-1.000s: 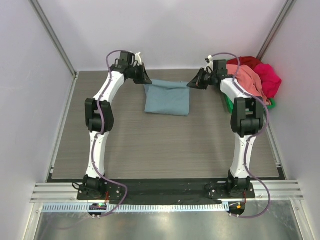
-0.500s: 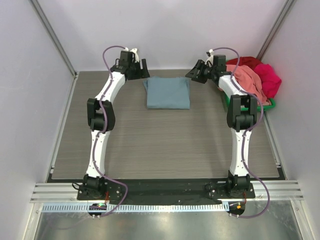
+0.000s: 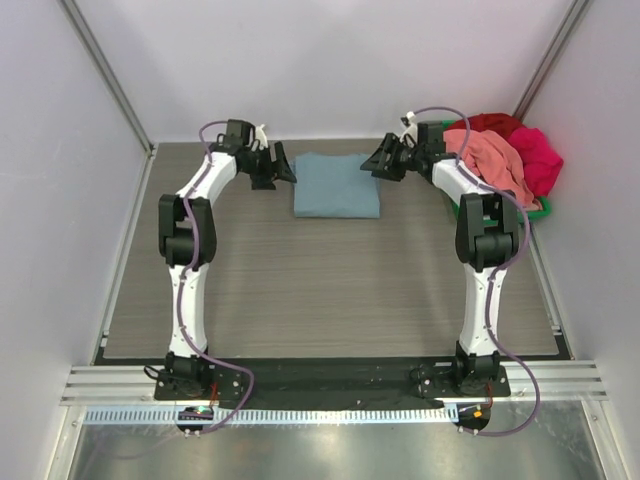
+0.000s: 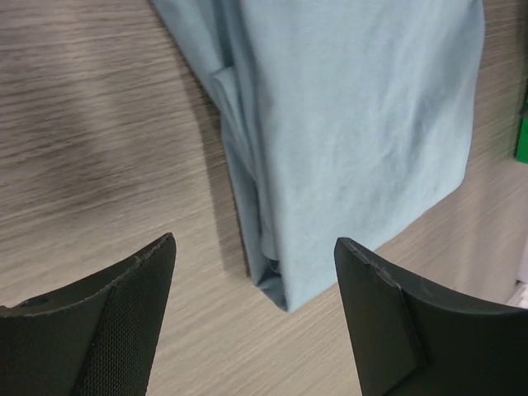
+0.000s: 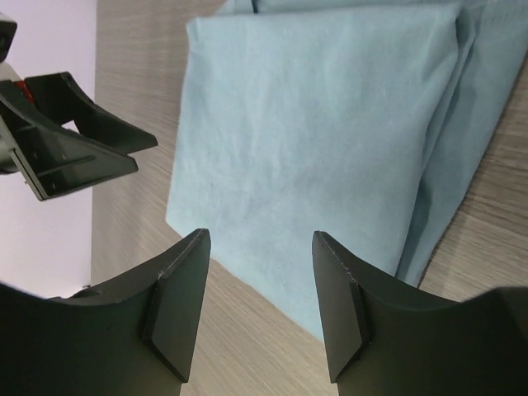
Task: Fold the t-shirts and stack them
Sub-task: Fold the tshirt, then neatly place the folded tshirt to the corner
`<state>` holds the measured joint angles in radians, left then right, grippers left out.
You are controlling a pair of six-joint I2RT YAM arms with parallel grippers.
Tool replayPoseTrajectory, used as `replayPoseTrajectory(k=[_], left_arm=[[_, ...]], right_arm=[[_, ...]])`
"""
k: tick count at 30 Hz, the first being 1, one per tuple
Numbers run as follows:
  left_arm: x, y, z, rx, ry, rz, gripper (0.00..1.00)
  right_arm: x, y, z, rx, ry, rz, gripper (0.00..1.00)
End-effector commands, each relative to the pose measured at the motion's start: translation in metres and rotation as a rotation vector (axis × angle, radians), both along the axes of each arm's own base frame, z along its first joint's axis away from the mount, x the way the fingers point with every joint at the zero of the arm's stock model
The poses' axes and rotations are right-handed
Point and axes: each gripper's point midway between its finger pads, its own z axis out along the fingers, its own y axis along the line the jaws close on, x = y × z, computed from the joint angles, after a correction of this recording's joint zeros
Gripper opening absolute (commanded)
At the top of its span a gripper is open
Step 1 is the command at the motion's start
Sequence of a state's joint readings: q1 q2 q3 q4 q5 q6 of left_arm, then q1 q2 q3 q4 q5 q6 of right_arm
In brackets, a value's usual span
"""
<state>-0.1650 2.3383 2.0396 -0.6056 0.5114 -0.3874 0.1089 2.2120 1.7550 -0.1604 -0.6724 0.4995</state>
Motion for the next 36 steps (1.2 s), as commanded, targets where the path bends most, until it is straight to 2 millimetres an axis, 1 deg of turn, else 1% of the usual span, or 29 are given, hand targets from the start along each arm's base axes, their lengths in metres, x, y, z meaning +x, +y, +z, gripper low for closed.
replayPoseTrajectory(k=[1, 2, 3, 4, 5, 6, 8, 9, 11, 12, 14, 17, 18, 19, 20, 22, 25, 28, 29, 31, 32, 33, 35, 36], left_arm=[[0.009, 0.000, -0.003, -0.110, 0.023, 0.005, 0.78], [0.013, -0.001, -0.011, -0.125, 0.033, 0.005, 0.77], [0.020, -0.003, -0.010, -0.150, 0.008, 0.000, 0.76], [0.023, -0.005, -0.010, -0.190, 0.010, -0.010, 0.75], [0.027, -0.007, -0.021, -0.222, 0.036, 0.004, 0.75], [0.034, -0.010, -0.020, -0.247, 0.016, 0.003, 0.74], [0.036, -0.018, -0.030, -0.304, 0.049, -0.004, 0.72], [0.041, -0.021, -0.031, -0.327, 0.032, -0.013, 0.71], [0.041, -0.028, -0.033, -0.361, 0.043, -0.028, 0.70], [0.044, -0.031, -0.038, -0.374, 0.038, -0.038, 0.69], [0.042, -0.037, -0.041, -0.402, 0.048, -0.057, 0.68], [0.038, -0.045, -0.047, -0.431, 0.066, -0.074, 0.63], [0.036, -0.047, -0.046, -0.441, 0.074, -0.079, 0.61], [0.034, -0.047, -0.050, -0.445, 0.084, -0.078, 0.60], [0.033, -0.048, -0.050, -0.449, 0.089, -0.080, 0.55], [0.033, -0.049, -0.049, -0.458, 0.088, -0.084, 0.52], [0.036, -0.051, -0.046, -0.474, 0.075, -0.094, 0.48], [0.036, -0.058, -0.042, -0.482, 0.060, -0.117, 0.40], [0.036, -0.061, -0.041, -0.483, 0.054, -0.124, 0.32], [0.034, -0.064, -0.037, -0.487, 0.050, -0.134, 0.24], [0.033, -0.065, -0.036, -0.486, 0.048, -0.136, 0.07], [0.033, -0.065, -0.029, -0.483, 0.038, -0.135, 0.01], [0.030, -0.061, -0.024, -0.470, 0.045, -0.133, 0.00], [0.028, -0.058, -0.016, -0.457, 0.023, -0.148, 0.00]], right_arm=[[0.003, 0.009, -0.007, 0.005, -0.009, 0.030, 0.58], [0.003, 0.013, -0.014, 0.002, 0.004, 0.037, 0.58], [0.003, 0.014, -0.020, -0.003, 0.013, 0.041, 0.58], [0.004, 0.016, -0.020, -0.006, 0.011, 0.044, 0.58], [0.004, 0.018, -0.027, -0.011, 0.021, 0.047, 0.58], [0.003, 0.019, -0.031, -0.018, 0.028, 0.048, 0.58], [0.003, 0.021, -0.037, -0.034, 0.033, 0.054, 0.58], [0.003, 0.021, -0.043, -0.041, 0.040, 0.054, 0.57], [0.002, 0.021, -0.051, -0.055, 0.055, 0.052, 0.57], [0.002, 0.021, -0.055, -0.060, 0.061, 0.055, 0.57], [0.000, 0.021, -0.061, -0.071, 0.071, 0.057, 0.57], [-0.001, 0.023, -0.068, -0.080, 0.080, 0.060, 0.57], [0.000, 0.023, -0.067, -0.082, 0.075, 0.058, 0.57], [0.000, 0.023, -0.069, -0.084, 0.080, 0.059, 0.57], [0.000, 0.024, -0.069, -0.086, 0.077, 0.060, 0.57], [-0.001, 0.025, -0.073, -0.089, 0.081, 0.064, 0.57], [-0.002, 0.027, -0.073, -0.092, 0.083, 0.066, 0.57], [-0.005, 0.029, -0.071, -0.090, 0.081, 0.076, 0.57], [-0.006, 0.029, -0.067, -0.089, 0.075, 0.079, 0.57], [-0.007, 0.029, -0.062, -0.093, 0.060, 0.084, 0.57], [-0.007, 0.028, -0.060, -0.095, 0.057, 0.086, 0.57], [-0.006, 0.026, -0.049, -0.094, 0.037, 0.084, 0.57], [-0.007, 0.023, -0.039, -0.094, 0.020, 0.083, 0.57], [-0.006, 0.019, -0.024, -0.088, -0.005, 0.080, 0.57]])
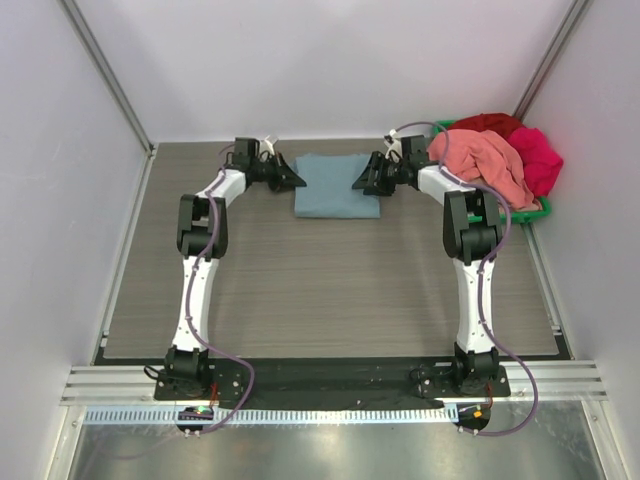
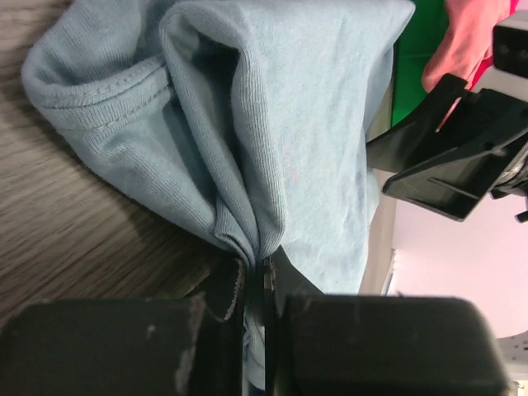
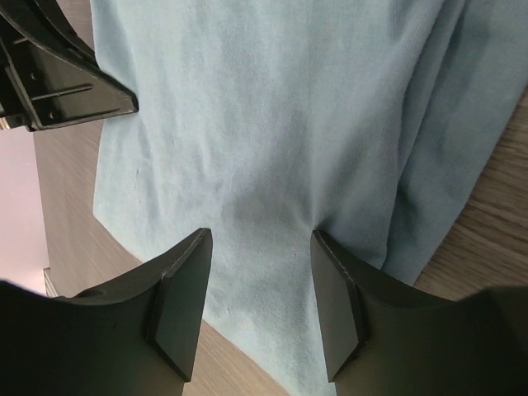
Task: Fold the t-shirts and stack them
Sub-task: Neatly place the folded tshirt to the corner
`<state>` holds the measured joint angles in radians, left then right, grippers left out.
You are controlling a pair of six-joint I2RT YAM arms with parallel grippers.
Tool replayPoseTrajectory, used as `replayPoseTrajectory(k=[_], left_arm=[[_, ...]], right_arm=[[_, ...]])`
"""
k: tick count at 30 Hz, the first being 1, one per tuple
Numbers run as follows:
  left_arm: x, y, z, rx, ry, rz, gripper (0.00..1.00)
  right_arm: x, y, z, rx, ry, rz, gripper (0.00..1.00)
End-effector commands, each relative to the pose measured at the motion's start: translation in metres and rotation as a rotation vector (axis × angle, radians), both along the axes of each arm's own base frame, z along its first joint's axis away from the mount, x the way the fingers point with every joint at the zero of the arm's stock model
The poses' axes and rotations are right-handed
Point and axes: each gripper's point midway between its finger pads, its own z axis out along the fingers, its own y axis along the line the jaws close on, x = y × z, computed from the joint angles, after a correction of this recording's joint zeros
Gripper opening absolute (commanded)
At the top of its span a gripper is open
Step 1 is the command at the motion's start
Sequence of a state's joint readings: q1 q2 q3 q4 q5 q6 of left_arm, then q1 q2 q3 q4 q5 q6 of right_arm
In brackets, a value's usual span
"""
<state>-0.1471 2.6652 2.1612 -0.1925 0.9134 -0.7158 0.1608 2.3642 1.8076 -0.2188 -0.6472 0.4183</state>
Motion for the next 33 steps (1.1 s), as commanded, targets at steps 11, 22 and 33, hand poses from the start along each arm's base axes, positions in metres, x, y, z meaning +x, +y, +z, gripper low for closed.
replayPoseTrajectory(k=[11, 22, 33], left_arm=[[-0.047, 0.105, 0.063, 0.269, -0.081, -0.028, 0.00], [-0.056, 0.272, 0.060, 0.756, -0.139, 0.078, 0.00], [-0.016, 0.412, 0.073, 1.165, -0.174, 0.304, 0.00]], right_arm=[[-0.019, -0.046, 0.118, -0.101, -0.250, 0.036, 0.57], [-0.030, -0.073, 0.128, -0.102, -0.254, 0.052, 0.56], [-0.026, -0.080, 0.125, -0.112, -0.235, 0.036, 0.55]])
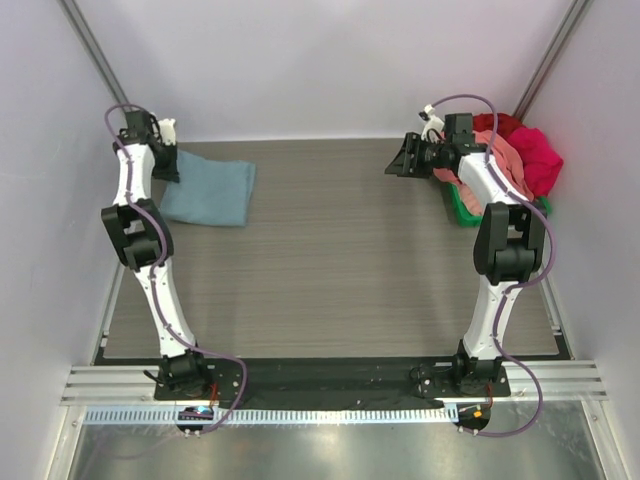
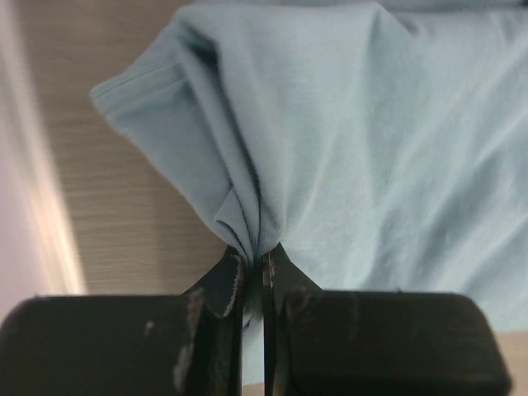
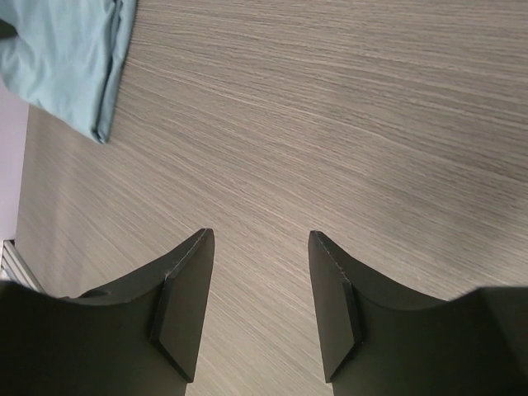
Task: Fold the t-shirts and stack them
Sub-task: Neatly place the folded tshirt to the corner
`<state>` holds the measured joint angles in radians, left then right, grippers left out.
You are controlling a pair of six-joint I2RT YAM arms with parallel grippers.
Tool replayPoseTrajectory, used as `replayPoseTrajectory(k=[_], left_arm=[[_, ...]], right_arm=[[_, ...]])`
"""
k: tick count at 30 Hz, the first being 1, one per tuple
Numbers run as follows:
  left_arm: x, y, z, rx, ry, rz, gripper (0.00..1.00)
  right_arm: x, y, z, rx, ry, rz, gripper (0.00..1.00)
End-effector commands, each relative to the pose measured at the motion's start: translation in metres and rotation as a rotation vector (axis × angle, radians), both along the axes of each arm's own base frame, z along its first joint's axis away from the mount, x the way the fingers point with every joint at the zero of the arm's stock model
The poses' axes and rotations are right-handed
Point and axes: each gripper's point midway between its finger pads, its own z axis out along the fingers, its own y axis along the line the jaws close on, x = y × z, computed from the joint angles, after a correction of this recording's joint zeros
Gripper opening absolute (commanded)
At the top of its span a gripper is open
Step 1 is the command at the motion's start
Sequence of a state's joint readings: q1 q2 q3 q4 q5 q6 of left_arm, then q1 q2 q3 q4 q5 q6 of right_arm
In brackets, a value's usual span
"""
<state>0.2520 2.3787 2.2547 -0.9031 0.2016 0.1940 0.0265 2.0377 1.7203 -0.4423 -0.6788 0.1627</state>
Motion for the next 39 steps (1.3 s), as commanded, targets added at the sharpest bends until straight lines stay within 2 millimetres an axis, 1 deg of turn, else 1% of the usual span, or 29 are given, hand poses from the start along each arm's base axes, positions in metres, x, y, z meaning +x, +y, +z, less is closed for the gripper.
replayPoseTrajectory(k=[1, 2, 4, 6, 7, 8, 9, 10, 11, 12, 13, 14, 18, 21, 23, 28, 30, 32, 33, 34, 36, 37, 39], left_arm=[[0.017, 0.064, 0.021, 0.164, -0.087, 0.094, 0.00], [0.020, 0.069, 0.022, 0.174, -0.094, 0.099, 0.00], [0.027, 0.075, 0.017, 0.173, -0.101, 0.104, 0.00], [0.032, 0.078, 0.011, 0.175, -0.106, 0.119, 0.00], [0.035, 0.081, -0.001, 0.173, -0.099, 0.133, 0.00], [0.040, 0.083, 0.002, 0.179, -0.116, 0.137, 0.00], [0.043, 0.084, 0.000, 0.175, -0.120, 0.143, 0.00], [0.046, 0.086, -0.004, 0.181, -0.125, 0.151, 0.00], [0.051, 0.089, -0.005, 0.182, -0.138, 0.165, 0.00], [0.054, 0.090, -0.008, 0.184, -0.141, 0.173, 0.00], [0.059, 0.092, -0.008, 0.189, -0.157, 0.178, 0.00], [0.062, 0.094, -0.013, 0.187, -0.161, 0.189, 0.00], [0.075, 0.098, -0.014, 0.184, -0.202, 0.220, 0.00], [0.084, 0.100, -0.015, 0.179, -0.236, 0.240, 0.00], [0.087, 0.097, -0.016, 0.166, -0.245, 0.235, 0.00], [0.083, 0.086, -0.021, 0.164, -0.211, 0.216, 0.00], [0.082, 0.084, -0.022, 0.175, -0.200, 0.210, 0.00], [0.081, 0.082, -0.020, 0.182, -0.200, 0.201, 0.00], [0.082, 0.083, -0.019, 0.185, -0.205, 0.197, 0.00], [0.080, 0.091, -0.019, 0.228, -0.199, 0.217, 0.00], [0.079, 0.097, -0.017, 0.258, -0.195, 0.226, 0.00], [0.076, 0.099, -0.013, 0.280, -0.187, 0.209, 0.00], [0.063, 0.097, -0.024, 0.285, -0.126, 0.166, 0.00]], right_arm=[[0.006, -0.002, 0.021, -0.014, -0.056, 0.000, 0.55], [0.005, -0.002, 0.024, -0.023, -0.066, 0.000, 0.55], [0.003, -0.005, 0.026, -0.046, -0.067, -0.001, 0.55], [0.004, -0.008, 0.029, -0.079, -0.084, 0.006, 0.55], [0.002, -0.011, 0.026, -0.100, -0.070, -0.002, 0.55], [0.003, -0.013, 0.027, -0.109, -0.067, -0.005, 0.55], [0.006, -0.015, 0.034, -0.117, -0.081, -0.009, 0.55], [0.004, -0.016, 0.034, -0.125, -0.069, -0.007, 0.55], [0.007, -0.018, 0.041, -0.138, -0.084, -0.012, 0.55], [0.008, -0.020, 0.043, -0.152, -0.088, -0.015, 0.55], [0.006, -0.023, 0.042, -0.172, -0.073, -0.022, 0.55], [0.008, -0.025, 0.047, -0.182, -0.082, -0.026, 0.55], [0.006, -0.031, 0.054, -0.246, -0.101, -0.034, 0.55], [0.002, -0.034, 0.053, -0.305, -0.108, -0.023, 0.55], [0.000, -0.034, 0.056, -0.331, -0.119, -0.017, 0.55], [0.002, -0.032, 0.061, -0.347, -0.136, -0.015, 0.55], [0.009, -0.031, 0.055, -0.343, -0.125, -0.020, 0.55], [0.013, -0.029, 0.053, -0.332, -0.122, -0.020, 0.55], [0.014, -0.027, 0.053, -0.327, -0.125, -0.013, 0.55], [0.015, -0.026, 0.052, -0.322, -0.124, -0.009, 0.54], [0.017, -0.026, 0.049, -0.319, -0.115, -0.011, 0.55], [0.017, -0.025, 0.048, -0.314, -0.113, -0.007, 0.55], [0.016, -0.024, 0.052, -0.303, -0.119, -0.004, 0.55]])
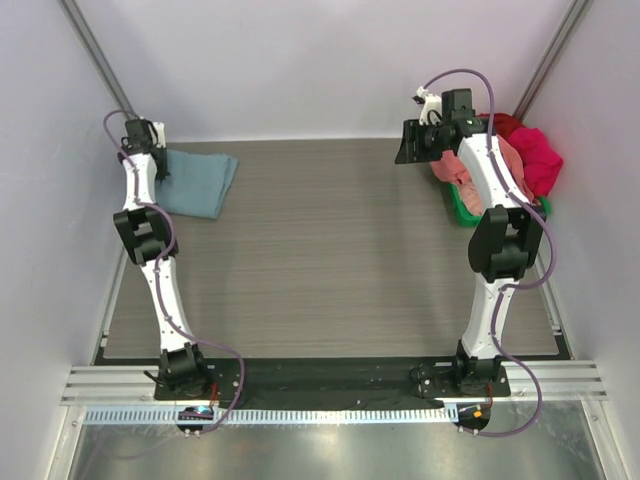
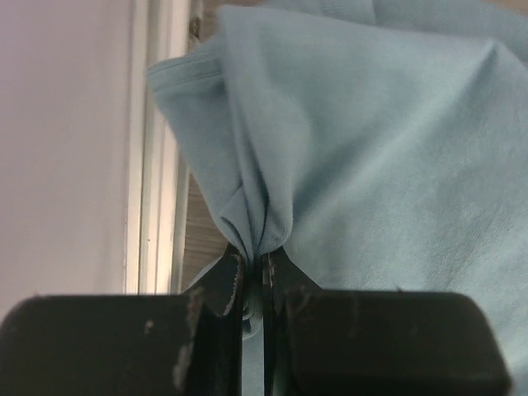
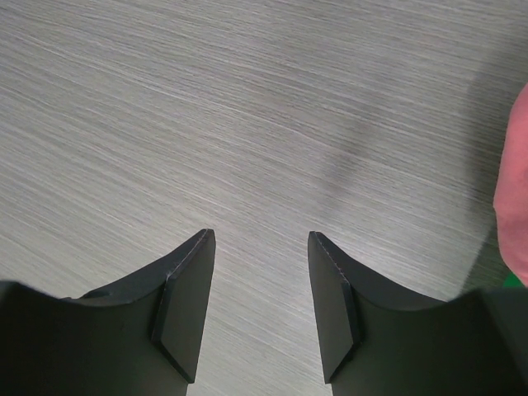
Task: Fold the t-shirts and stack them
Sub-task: Neatly place the folded tshirt to the corner
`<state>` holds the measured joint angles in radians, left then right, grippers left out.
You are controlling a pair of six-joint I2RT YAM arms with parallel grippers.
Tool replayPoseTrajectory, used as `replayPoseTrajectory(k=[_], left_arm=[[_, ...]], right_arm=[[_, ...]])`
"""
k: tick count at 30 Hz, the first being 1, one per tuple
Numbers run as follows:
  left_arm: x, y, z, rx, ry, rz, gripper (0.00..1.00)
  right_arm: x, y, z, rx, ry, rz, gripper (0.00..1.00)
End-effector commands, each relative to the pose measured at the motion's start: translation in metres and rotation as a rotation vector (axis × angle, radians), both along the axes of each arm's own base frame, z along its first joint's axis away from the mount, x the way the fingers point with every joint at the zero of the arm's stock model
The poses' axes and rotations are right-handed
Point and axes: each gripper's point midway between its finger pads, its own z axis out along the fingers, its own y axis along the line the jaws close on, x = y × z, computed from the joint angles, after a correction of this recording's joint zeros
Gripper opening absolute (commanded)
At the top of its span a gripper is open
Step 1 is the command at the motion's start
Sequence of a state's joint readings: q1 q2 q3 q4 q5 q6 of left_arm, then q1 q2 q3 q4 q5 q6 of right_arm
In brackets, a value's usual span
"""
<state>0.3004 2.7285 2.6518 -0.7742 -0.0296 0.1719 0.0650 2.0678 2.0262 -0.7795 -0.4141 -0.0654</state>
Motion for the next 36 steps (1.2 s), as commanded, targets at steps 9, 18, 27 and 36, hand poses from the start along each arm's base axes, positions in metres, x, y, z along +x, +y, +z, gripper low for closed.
replayPoseTrajectory(k=[9, 18, 27, 36], left_arm=[[-0.065, -0.008, 0.014, 0.077, 0.098, -0.125, 0.00], [-0.124, -0.038, 0.012, 0.014, 0.206, -0.235, 0.00], [-0.225, -0.069, 0.026, 0.058, 0.324, -0.459, 0.00], [-0.356, -0.093, 0.041, 0.017, 0.487, -0.747, 0.00]], right_arm=[[-0.001, 0.010, 0.010, 0.049, -0.019, 0.038, 0.55], [-0.007, 0.016, 0.010, 0.081, -0.002, 0.054, 0.54], [-0.022, 0.019, 0.004, 0.100, 0.025, 0.082, 0.54], [-0.024, 0.025, -0.003, 0.130, 0.047, 0.114, 0.54]])
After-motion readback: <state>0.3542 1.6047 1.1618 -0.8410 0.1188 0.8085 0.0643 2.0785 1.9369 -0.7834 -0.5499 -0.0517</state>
